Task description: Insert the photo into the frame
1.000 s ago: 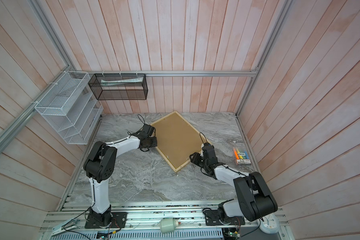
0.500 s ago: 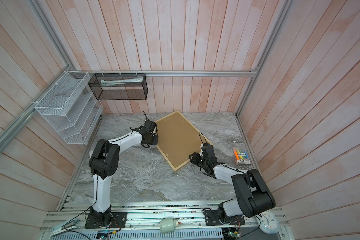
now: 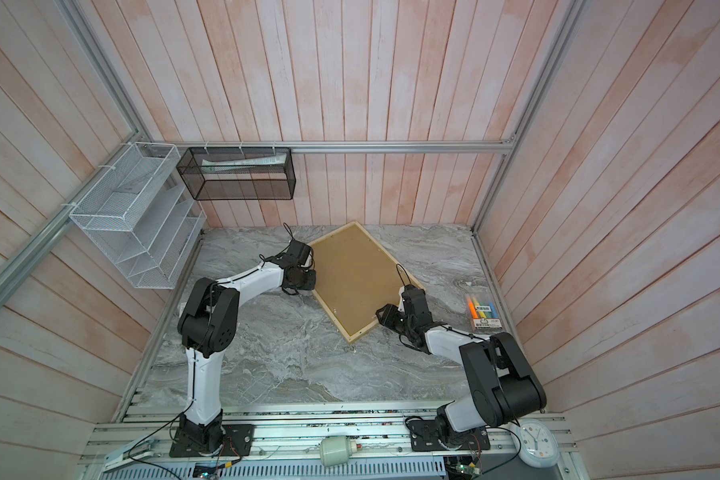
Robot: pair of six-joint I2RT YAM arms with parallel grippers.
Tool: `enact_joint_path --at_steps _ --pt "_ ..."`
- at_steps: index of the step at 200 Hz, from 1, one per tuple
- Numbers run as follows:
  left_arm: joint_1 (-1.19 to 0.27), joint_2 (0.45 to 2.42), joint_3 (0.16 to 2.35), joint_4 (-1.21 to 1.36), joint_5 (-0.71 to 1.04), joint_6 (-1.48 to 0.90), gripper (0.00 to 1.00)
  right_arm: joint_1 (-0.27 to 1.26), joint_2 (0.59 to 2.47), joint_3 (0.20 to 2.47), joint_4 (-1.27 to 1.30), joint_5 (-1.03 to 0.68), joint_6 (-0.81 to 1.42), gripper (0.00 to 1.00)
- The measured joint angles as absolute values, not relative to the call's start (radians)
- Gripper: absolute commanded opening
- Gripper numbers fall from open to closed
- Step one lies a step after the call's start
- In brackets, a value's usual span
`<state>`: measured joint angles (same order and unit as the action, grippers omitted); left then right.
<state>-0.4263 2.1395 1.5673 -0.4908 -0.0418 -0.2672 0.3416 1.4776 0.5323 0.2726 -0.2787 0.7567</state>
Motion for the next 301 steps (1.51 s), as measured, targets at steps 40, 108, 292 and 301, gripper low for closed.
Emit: enact_joint_path --at_steps 40,108,292,301 --pt "-0.428 2.141 1.567 -0.496 -0.068 -0.289 0.37 0.339 1.505 0.564 0.252 -0.328 0.743 0.48" --pt "-0.418 2.15 1.573 -0.497 -0.094 -0.333 0.26 0.344 1.541 0.62 0.192 -0.41 0.702 0.48" --pt "-0.409 2.075 1.389 -0.26 0.06 -0.289 0.09 0.345 1.483 0.663 0.273 -0.418 0.689 0.49" --pt "-0.409 2.063 1.369 -0.246 0.074 -0.288 0.09 0.345 1.49 0.664 0.297 -0.422 0.699 0.49"
